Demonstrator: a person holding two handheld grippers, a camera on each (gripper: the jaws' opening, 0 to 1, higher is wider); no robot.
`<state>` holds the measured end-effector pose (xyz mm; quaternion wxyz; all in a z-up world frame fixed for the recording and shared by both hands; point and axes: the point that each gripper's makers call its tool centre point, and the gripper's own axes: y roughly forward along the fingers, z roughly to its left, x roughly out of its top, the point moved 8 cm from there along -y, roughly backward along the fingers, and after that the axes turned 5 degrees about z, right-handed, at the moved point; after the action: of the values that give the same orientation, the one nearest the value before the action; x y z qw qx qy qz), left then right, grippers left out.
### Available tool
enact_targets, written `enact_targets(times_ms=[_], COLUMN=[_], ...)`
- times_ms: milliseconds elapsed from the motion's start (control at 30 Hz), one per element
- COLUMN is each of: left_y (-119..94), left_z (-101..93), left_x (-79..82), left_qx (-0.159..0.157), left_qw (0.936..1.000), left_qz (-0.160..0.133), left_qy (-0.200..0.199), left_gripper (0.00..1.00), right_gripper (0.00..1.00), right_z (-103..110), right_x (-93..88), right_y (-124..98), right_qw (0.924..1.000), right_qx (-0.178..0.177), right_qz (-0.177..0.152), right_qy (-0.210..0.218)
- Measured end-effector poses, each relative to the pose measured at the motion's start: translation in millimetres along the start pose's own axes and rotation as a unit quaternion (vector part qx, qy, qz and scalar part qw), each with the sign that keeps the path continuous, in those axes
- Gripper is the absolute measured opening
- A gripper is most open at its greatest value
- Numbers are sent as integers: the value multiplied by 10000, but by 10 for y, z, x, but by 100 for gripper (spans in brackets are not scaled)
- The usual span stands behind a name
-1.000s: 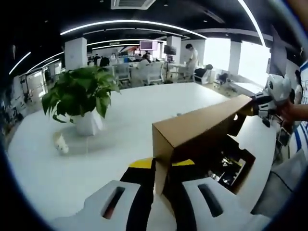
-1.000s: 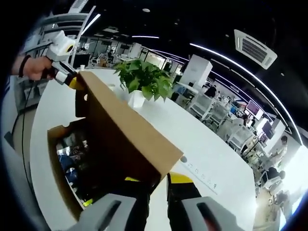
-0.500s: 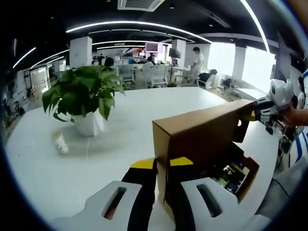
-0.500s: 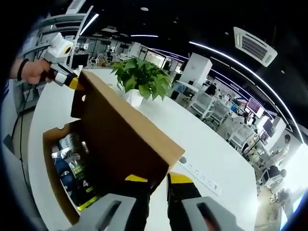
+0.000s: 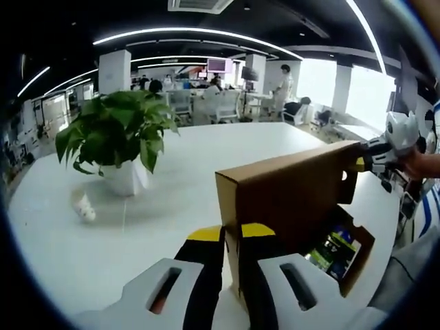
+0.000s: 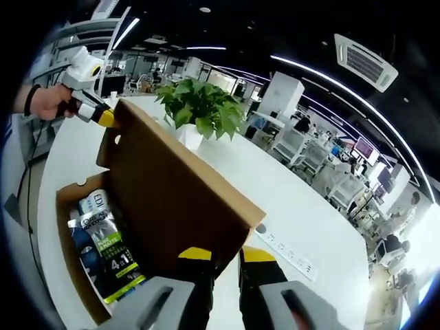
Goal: Operate the shoe box by opening the lid, removing the specified soft item, and placing it in the target area until the item is outside and the box remains undamaged.
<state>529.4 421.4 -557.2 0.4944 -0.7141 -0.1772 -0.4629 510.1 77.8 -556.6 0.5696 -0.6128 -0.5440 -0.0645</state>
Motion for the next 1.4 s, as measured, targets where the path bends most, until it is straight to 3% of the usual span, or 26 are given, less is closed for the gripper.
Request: enact_targets(times_ms=[1400], left_y=[439], left_z=[207], left_x=[84], left_qx=[-3], left_qw=[9988], left_qz=[469], left_qy=[111], left_gripper=[6], right_gripper=[5], right_z=[-174], right_x=[9], right_y=[473], right_qw=[9988], right_qx=[1], right_qz=[368], right_qy=[332])
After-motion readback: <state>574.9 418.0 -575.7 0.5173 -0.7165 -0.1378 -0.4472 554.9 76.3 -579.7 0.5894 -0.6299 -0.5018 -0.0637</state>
